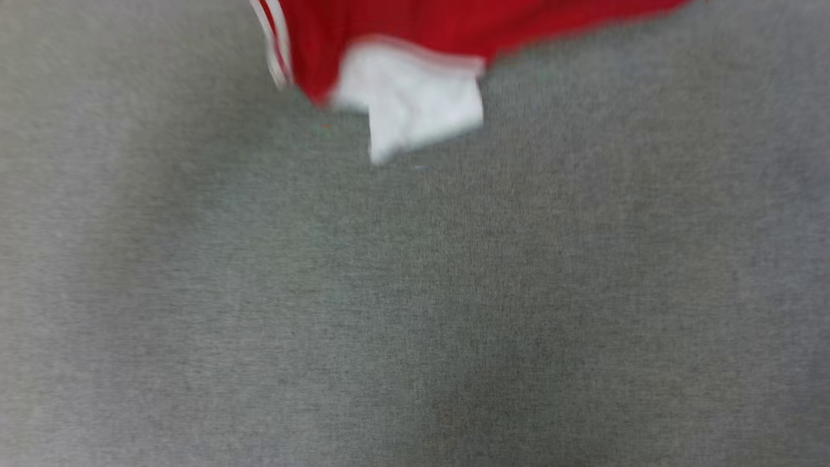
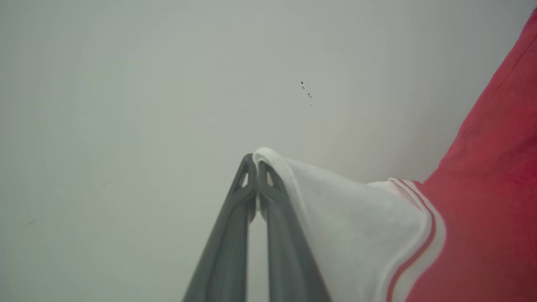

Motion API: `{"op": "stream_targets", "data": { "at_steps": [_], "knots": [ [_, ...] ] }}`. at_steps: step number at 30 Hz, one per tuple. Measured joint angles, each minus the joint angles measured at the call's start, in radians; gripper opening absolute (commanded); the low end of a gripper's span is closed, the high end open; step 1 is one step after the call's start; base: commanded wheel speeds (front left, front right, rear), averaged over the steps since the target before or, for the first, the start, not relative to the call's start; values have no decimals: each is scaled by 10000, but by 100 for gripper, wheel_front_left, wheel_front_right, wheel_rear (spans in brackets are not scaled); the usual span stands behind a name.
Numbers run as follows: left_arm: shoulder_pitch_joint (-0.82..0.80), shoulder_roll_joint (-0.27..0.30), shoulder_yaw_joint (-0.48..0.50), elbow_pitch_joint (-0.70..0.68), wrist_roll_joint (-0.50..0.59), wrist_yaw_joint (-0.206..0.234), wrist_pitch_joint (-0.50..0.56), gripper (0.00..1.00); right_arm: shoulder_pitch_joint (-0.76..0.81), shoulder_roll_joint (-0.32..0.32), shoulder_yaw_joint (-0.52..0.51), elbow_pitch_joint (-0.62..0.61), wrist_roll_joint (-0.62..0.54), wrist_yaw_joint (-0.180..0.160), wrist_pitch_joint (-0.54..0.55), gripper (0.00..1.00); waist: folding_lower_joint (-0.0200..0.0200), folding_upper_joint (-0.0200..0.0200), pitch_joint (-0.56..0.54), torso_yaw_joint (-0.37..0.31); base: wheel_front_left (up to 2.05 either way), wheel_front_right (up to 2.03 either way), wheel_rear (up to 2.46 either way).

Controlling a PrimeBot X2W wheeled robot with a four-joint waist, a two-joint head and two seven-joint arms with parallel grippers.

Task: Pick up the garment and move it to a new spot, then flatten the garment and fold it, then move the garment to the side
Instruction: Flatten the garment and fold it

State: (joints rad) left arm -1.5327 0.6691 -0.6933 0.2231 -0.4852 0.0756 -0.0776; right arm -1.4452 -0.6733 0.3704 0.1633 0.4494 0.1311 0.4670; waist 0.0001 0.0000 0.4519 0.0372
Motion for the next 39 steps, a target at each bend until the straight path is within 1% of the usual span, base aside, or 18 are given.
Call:
{"op": "stream_targets", "data": {
  "at_steps": [5, 10, 14, 17, 19, 24, 28, 33, 39],
  "knots": [
    [-2031, -568, 268, 1582, 12, -506, -71, 0, -1849, 430, 117, 1009, -867, 2, -514, 0, 1, 0, 813, -99, 0, 0, 0],
    [-3813, -955, 326, 2828, 270, -892, -374, 0, -3390, 874, 322, 2136, -1323, 2, -1070, 0, 1, 0, 1357, -130, 0, 0, 0],
    [-4727, -1202, 332, 3639, 382, -1116, -614, 0, -4388, 1062, 543, 3152, -1503, 2, -1450, 0, 1, 0, 1534, -85, 0, 0, 0],
    [-4994, -1383, 238, 4138, 424, -1285, -771, 0, -4780, 1172, 794, 3887, -1515, 2, -1724, 0, 1, 0, 1606, -14, 0, 0, 0],
    [-5008, -1484, 205, 4441, 405, -1361, -905, 0, -4902, 1271, 953, 4324, -1498, 2, -1929, 0, 1, 0, 1664, 20, 0, 0, 0],
    [-4958, -1503, 46, 5091, 316, -1555, -1175, 0, -5009, 1427, 1438, 5225, -1193, 2, -2435, 0, 1, 0, 1855, 33, 0, 0, 0],
    [-4466, -1580, -98, 5526, 209, -1710, -1383, 0, -4726, 1457, 1870, 5781, -899, 2, -2857, 0, 0, 0, 1926, 16, 0, 0, 0],
    [-3472, -1693, -265, 5843, 27, -1816, -1649, 0, -3815, 1607, 2353, 6339, -334, 0, -3421, 0, 0, 0, 1781, -23, 0, 0, 0],
    [-1527, -1661, -343, 5820, -290, -1873, -1812, 0, -2110, 1866, 2963, 6427, 405, 2, -4086, 0, 0, 0, 1361, -109, 0, 0, 0]
  ]
}}
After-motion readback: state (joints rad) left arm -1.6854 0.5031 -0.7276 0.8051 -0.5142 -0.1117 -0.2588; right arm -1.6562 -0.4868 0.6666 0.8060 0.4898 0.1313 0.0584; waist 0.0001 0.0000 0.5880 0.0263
